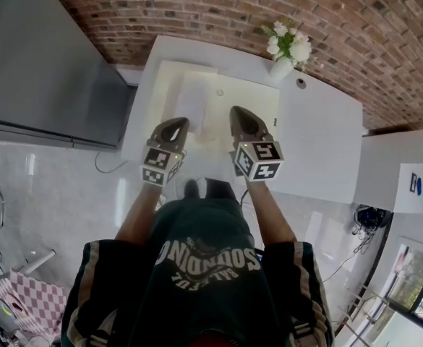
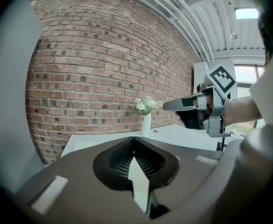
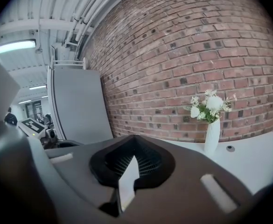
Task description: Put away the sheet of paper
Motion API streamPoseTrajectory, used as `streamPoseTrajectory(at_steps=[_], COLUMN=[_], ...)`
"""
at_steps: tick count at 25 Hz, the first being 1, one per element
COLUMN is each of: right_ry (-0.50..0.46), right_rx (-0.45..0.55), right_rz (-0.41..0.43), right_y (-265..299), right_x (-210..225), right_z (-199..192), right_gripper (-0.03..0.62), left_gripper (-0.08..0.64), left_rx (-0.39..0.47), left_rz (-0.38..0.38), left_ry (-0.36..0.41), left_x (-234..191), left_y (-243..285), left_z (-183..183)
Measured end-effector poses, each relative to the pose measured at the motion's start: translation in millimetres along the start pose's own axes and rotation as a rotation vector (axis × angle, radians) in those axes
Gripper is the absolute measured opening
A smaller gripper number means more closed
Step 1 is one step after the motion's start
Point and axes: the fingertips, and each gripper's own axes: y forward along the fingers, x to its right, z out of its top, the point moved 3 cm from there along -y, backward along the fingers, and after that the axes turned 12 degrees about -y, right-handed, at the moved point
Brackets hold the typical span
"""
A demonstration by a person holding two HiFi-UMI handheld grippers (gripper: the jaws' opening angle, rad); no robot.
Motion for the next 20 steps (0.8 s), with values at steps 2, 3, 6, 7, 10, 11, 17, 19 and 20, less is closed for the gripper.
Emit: streamPoseTrajectory(at_steps=[2,3,6,7,10,11,17,19,20], right_ry=[0.002,0.003,0.005,0.008,0.018,0.018,0.015,0.014,0.014], right_rx=[-0.002,-0.003,-0.003,-0.002,-0.004,-0.004,-0.008,-0.012,-0.013], right_rz=[0.0,0.001,0.003,0.004,0.008,0.009,0.013,0.017,0.019], right_y=[-1.9,-2.5,-4.2,-4.8,-6.5,-6.9,-6.0,-5.1,-4.6], right_x=[-0.5,-0.7,-1.7,-2.1,-2.1,-2.0,0.1,2.2,3.4], right_z=[-1.4,-2.0,-3.1,-3.6,-5.1,-5.2,-4.3,-3.9,-3.5], right_gripper=[0.0,0.0,0.0,0.0,0.0,0.0,0.0,0.0,0.0], left_gripper=[0.009,0.009,0.009,0.009,0.009,0.009,0.009,0.009,0.009], left_rx=[-0.001,-0.002,-0.004,-0.006,-0.008,-0.009,-0.02,-0.022,-0.022], left_rz=[-0.001,0.0,0.002,0.002,0.002,0.002,-0.001,-0.001,-0.001], left_ry=[0.001,0.001,-0.001,-0.001,-0.001,-0.001,-0.005,-0.007,-0.009], left_x=[1.3,1.6,1.9,2.2,3.9,4.5,6.0,7.1,7.6], left_y=[-0.7,-1.1,-2.5,-3.1,-4.1,-4.0,-0.2,2.3,3.8], left_z=[-0.6,-1.2,-3.5,-4.3,-6.4,-6.6,-8.6,-8.4,-8.1])
